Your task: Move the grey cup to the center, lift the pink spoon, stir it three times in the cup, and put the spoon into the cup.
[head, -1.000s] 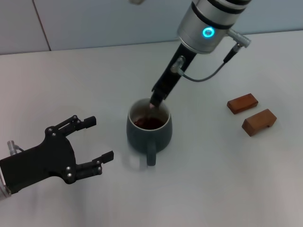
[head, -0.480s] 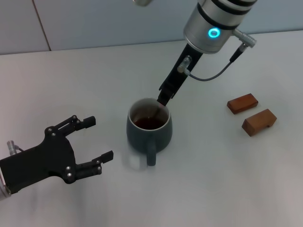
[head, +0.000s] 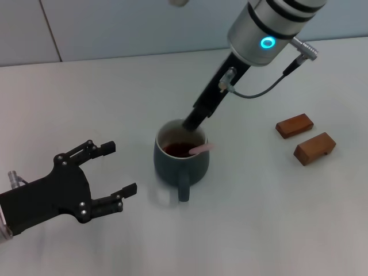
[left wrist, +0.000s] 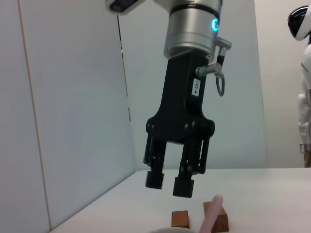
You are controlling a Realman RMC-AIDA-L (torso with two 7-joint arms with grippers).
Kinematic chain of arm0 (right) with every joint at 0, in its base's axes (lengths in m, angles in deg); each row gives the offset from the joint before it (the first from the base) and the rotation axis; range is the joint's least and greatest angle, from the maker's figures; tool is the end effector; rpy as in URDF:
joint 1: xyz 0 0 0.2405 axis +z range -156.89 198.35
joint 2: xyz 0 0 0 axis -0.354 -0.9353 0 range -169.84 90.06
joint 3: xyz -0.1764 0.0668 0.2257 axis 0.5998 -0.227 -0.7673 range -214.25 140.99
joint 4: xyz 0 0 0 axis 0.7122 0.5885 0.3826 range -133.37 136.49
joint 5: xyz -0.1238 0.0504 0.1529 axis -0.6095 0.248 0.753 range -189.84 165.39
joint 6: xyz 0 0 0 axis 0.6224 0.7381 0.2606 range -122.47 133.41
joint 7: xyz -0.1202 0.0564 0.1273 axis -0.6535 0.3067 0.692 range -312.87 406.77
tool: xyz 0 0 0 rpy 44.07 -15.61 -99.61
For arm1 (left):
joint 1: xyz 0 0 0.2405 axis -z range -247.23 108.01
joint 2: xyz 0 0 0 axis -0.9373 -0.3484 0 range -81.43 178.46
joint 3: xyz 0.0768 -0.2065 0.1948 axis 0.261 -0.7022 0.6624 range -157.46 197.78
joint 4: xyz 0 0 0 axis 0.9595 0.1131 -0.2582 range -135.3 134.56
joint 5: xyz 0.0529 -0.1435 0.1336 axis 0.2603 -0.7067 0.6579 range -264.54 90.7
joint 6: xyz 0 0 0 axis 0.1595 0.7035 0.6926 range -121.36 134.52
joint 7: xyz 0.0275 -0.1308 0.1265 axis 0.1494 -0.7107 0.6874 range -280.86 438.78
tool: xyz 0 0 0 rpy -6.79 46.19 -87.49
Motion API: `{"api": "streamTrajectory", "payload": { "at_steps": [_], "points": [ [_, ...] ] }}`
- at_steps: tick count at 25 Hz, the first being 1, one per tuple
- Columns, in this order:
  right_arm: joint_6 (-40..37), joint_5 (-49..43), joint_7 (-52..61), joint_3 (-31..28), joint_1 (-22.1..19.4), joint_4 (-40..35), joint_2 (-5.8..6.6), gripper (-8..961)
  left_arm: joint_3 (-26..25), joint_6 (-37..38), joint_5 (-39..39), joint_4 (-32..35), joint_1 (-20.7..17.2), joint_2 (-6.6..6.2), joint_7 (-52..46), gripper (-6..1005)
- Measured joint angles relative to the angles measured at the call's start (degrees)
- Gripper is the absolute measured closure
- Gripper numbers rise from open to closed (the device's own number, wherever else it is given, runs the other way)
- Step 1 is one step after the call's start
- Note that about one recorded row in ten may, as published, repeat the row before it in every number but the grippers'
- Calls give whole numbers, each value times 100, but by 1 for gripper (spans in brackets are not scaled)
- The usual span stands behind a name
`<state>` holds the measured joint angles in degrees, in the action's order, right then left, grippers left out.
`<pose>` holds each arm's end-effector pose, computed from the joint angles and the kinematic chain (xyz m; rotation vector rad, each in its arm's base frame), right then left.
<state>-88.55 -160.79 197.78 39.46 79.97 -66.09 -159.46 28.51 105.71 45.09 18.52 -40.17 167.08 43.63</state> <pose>0.0941 0.4241 -0.0682 -2.7189 0.6965 -0.5109 -0.2870 0.3057 -0.0659 -2.5820 -0.0772 -0.8966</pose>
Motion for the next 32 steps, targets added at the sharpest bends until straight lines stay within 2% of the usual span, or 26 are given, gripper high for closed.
{"api": "streamTrajectory", "payload": {
  "at_steps": [5, 6, 7, 10, 11, 12, 15, 20, 21, 22, 25, 26, 27, 30, 31, 32],
  "points": [
    [534, 170, 56, 840, -793, -1369, -2, 363, 0, 0, 0, 17, 1, 0, 0, 136],
    [805, 168, 96, 1106, -1150, -1919, -2, 326, 0, 0, 1, 21, 2, 0, 0, 136],
    [805, 168, 96, 1106, -1150, -1919, -2, 289, -1, 0, 1, 27, 7, -5, 0, 136],
    [1215, 166, 114, 1365, -1674, -2698, 4, 187, -15, -11, 0, 34, 8, -6, 12, 136],
    [1491, 167, 86, 1489, -1987, -3090, 5, 159, -20, -13, 0, 35, 7, -7, 23, 136],
    [1491, 167, 86, 1489, -1987, -3090, 5, 159, -29, -14, -1, 35, 3, -7, 46, 136],
    [1953, 131, 52, 1694, -2458, -3581, 8, 160, -41, -17, -5, 32, -12, -9, 100, 136],
    [2786, 214, -159, 1802, -3375, -4169, -7, 161, -43, -21, -9, 20, -23, -9, 117, 136],
    [3239, 480, -348, 1832, -3808, -4355, -8, 161, -44, -23, -15, 25, -32, -9, 117, 136],
    [3239, 480, -348, 1832, -3808, -4355, -8, 161, -44, -24, -40, 28, -43, -10, 112, 136],
    [4035, 1141, -822, 1820, -4435, -4487, -9, 160, -44, -26, -90, 33, -60, -10, 99, 136],
    [4521, 1666, -1196, 1778, -4774, -4465, -10, 160, -44, -26, -90, 33, -60, -10, 99, 136],
    [4521, 1666, -1196, 1778, -4774, -4465, -10, 159, -44, -26, -102, 34, -69, -15, 97, 136],
    [5085, 2564, -1802, 1700, -5151, -4303, -11, 160, -52, -26, -134, 43, -104, -27, 83, 136],
    [5268, 3417, -2301, 1565, -5316, -4040, -2, 160, -52, -26, -151, 53, -114, -27, 80, 136],
    [5268, 3417, -2301, 1565, -5316, -4040, -2, 161, -52, -26, -151, 53, -114, -27, 80, 136]
  ]
}}
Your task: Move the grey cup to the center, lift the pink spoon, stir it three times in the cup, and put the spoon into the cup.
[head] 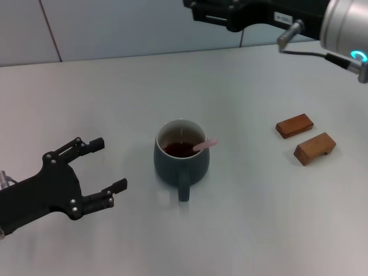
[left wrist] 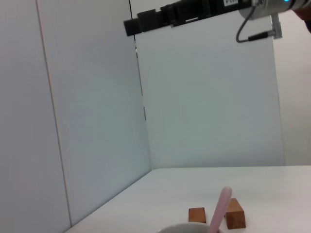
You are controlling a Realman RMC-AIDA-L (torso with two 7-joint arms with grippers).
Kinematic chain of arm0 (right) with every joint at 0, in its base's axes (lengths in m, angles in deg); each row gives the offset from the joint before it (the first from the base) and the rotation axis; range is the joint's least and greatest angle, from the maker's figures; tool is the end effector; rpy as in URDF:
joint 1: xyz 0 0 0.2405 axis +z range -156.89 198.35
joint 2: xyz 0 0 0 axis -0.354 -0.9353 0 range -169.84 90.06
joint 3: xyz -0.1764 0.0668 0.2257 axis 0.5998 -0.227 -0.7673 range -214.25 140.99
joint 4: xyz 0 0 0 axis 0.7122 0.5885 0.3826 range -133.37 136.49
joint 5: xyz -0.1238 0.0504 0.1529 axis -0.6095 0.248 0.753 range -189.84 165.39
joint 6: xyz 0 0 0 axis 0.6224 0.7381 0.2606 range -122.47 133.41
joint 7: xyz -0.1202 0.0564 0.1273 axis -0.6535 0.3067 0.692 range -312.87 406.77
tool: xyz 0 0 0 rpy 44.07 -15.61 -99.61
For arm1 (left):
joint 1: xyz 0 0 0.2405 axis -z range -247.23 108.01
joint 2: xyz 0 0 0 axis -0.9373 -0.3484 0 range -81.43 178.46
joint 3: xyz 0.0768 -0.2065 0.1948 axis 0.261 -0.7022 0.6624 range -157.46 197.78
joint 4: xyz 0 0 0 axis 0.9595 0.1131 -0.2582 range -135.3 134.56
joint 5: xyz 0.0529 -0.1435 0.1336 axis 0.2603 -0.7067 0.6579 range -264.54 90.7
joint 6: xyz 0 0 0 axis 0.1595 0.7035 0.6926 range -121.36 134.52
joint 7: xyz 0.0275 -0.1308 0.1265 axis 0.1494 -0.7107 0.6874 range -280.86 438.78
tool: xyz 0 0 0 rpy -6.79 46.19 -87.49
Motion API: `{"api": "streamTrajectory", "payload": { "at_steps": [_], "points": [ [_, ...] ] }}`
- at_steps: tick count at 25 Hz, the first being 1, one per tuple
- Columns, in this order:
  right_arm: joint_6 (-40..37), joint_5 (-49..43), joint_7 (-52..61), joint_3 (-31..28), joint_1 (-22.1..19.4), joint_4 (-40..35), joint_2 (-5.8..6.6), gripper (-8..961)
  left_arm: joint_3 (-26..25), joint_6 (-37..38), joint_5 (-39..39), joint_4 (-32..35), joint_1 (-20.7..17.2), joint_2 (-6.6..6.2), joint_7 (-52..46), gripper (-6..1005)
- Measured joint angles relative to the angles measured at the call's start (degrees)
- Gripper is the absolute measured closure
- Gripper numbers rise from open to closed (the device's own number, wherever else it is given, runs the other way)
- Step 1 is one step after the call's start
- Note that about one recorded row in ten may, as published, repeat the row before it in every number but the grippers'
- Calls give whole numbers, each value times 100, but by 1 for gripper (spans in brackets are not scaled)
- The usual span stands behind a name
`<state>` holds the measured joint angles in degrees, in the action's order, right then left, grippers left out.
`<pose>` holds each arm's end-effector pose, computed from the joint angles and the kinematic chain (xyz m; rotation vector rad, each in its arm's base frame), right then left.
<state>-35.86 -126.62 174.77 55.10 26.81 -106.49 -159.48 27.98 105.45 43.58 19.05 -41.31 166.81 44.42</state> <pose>0.1092 0.3500 0.0189 -2.2208 0.3296 0.6806 -0.2948 0.3061 -0.0587 -2.5357 -0.0815 -0.8767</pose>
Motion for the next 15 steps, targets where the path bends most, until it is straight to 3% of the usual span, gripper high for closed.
{"api": "streamTrajectory", "payload": {
  "at_steps": [3, 4, 7, 14, 15],
  "points": [
    [-373, 1185, -585, -415, -81, 429, 25, 161, 0, 0, -8, 41, -22, 0, -19, 136],
    [-891, 1833, -944, -804, -123, 762, 33, 161, 0, 0, -8, 55, -31, -1, -46, 136],
    [-1586, 2203, -1146, -1269, -140, 1041, 36, 160, 0, 0, -8, 65, -36, -5, -74, 136],
    [-4350, 1539, -1593, -3075, -125, 1459, 48, 160, 37, 1, -9, 232, -10, -9, -188, 136],
    [-4350, 1539, -1593, -3075, -125, 1459, 48, 160, 41, 0, -6, 250, 5, -9, -213, 136]
  ]
}}
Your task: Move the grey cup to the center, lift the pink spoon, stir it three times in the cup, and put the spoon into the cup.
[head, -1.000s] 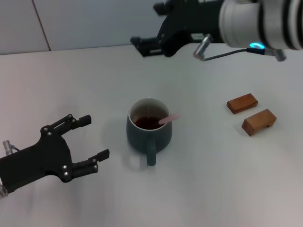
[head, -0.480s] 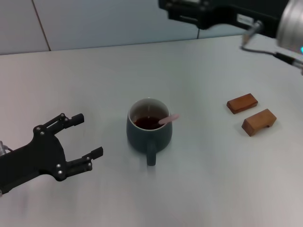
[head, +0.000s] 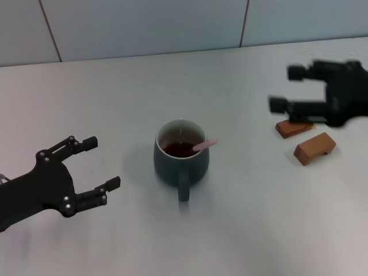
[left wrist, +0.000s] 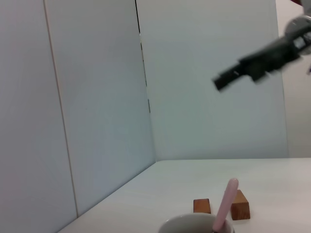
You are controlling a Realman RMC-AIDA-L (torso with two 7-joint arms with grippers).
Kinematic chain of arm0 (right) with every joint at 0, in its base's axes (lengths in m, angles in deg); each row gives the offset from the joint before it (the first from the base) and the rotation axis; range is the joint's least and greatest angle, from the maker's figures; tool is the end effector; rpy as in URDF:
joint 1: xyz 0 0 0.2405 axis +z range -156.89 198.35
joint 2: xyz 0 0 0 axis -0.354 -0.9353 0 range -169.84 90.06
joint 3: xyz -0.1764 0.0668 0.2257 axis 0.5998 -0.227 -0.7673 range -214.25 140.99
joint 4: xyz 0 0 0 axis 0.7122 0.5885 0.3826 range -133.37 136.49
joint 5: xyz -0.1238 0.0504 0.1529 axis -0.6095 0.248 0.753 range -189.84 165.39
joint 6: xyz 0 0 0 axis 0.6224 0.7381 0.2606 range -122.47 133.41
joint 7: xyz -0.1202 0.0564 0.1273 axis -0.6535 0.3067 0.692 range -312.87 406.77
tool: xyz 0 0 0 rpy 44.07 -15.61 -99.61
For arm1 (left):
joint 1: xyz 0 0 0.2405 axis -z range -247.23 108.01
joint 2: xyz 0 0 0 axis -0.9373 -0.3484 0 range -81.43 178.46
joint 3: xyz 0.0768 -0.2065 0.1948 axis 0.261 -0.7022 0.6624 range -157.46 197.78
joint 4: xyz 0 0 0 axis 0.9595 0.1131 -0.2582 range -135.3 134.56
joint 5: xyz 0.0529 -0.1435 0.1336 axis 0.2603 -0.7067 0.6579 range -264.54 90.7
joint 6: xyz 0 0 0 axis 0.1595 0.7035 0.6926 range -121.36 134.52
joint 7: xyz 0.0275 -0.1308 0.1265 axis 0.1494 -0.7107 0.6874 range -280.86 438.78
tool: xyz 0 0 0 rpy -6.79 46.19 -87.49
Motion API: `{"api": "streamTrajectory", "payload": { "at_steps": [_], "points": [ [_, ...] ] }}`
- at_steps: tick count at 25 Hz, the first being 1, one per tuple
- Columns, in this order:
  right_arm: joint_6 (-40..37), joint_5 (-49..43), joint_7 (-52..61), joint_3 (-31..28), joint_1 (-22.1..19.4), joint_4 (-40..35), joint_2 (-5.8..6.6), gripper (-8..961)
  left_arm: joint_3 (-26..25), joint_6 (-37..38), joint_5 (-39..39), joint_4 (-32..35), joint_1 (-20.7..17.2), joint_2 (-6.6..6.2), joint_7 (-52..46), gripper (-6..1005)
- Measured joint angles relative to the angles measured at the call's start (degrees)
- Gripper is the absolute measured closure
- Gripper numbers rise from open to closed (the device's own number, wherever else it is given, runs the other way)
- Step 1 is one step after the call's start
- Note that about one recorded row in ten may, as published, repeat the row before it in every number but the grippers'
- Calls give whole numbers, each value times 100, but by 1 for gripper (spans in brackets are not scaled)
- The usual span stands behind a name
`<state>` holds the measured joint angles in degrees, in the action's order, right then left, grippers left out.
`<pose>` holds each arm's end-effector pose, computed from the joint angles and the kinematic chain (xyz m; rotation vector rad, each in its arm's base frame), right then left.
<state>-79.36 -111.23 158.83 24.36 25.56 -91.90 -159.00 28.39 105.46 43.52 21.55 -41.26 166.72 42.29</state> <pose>0.2210 0.3007 0.0454 -2.5190 0.5471 0.6043 -0.2994 0.3101 -0.0519 -2.5430 -0.0955 -0.8400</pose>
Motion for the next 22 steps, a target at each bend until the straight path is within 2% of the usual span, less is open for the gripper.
{"api": "streamTrajectory", "payload": {
  "at_steps": [4, 9, 22],
  "points": [
    [-527, -372, -308, -313, -7, 123, -1, 159, 14, 0, 33, 40, 57, 0, -74, 136],
    [-776, -1022, -343, -407, 236, 356, -4, 159, 173, 0, 50, 46, 117, 0, -234, 136],
    [-803, -1297, -240, -371, 467, 539, -7, 160, 326, -58, 54, 127, 156, 1, -578, 136]
  ]
}}
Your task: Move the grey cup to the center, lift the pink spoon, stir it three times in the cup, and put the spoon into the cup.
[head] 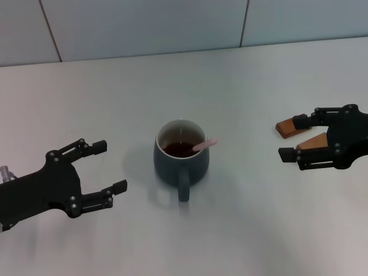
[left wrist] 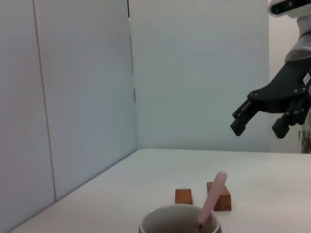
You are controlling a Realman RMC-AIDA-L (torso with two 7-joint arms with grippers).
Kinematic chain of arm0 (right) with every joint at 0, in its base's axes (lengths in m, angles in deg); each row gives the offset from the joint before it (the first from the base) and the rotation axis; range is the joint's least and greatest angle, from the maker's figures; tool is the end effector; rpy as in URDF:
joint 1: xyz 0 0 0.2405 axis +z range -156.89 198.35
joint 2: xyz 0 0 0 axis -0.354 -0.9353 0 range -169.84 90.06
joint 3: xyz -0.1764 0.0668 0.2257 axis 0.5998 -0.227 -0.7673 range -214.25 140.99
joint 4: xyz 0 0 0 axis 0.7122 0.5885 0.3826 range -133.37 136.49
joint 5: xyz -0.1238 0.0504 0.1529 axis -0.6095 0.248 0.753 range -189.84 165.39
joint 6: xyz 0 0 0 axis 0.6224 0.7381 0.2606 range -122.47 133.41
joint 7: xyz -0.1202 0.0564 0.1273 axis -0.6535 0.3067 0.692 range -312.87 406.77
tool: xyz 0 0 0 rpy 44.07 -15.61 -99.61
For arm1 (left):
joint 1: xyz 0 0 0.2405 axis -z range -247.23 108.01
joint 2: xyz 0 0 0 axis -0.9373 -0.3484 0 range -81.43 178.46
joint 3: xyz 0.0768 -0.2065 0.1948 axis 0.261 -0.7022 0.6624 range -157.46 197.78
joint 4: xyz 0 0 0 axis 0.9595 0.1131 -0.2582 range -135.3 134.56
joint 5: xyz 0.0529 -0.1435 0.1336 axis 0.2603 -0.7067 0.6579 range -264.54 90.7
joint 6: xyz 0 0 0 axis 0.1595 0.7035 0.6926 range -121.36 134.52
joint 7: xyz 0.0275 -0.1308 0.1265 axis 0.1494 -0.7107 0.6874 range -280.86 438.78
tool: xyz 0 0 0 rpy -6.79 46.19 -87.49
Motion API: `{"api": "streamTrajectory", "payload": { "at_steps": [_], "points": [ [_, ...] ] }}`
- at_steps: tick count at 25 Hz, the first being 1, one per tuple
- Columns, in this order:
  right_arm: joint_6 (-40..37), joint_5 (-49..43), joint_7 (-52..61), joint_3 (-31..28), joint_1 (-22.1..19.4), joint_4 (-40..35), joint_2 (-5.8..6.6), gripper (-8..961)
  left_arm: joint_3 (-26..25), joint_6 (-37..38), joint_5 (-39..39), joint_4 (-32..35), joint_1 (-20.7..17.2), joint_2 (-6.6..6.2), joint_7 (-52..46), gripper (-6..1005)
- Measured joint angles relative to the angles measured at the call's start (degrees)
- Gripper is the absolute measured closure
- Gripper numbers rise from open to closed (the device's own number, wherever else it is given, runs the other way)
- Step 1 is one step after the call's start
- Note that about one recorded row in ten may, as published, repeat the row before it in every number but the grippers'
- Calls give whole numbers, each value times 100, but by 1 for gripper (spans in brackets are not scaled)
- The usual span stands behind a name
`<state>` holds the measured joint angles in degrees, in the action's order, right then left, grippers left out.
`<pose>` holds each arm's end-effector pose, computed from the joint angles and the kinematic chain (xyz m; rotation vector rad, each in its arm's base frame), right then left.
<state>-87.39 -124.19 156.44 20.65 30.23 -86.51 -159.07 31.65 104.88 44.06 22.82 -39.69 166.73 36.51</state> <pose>0.2571 0.2998 0.0257 -2.6506 0.6093 0.3417 -0.2938 0.3154 -0.0564 -2.6260 -0.1604 -0.8291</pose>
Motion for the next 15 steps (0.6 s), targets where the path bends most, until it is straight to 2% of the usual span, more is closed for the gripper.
{"api": "streamTrajectory", "payload": {
  "at_steps": [7, 15],
  "points": [
    [-3, -101, 86, -1, 100, 9, -7, 161, 447, -293, -11, 259, 157, 20, -603, 136],
    [18, -106, 142, 9, 120, 10, -15, 160, 545, -262, -43, 651, 272, 42, -990, 136]
  ]
}}
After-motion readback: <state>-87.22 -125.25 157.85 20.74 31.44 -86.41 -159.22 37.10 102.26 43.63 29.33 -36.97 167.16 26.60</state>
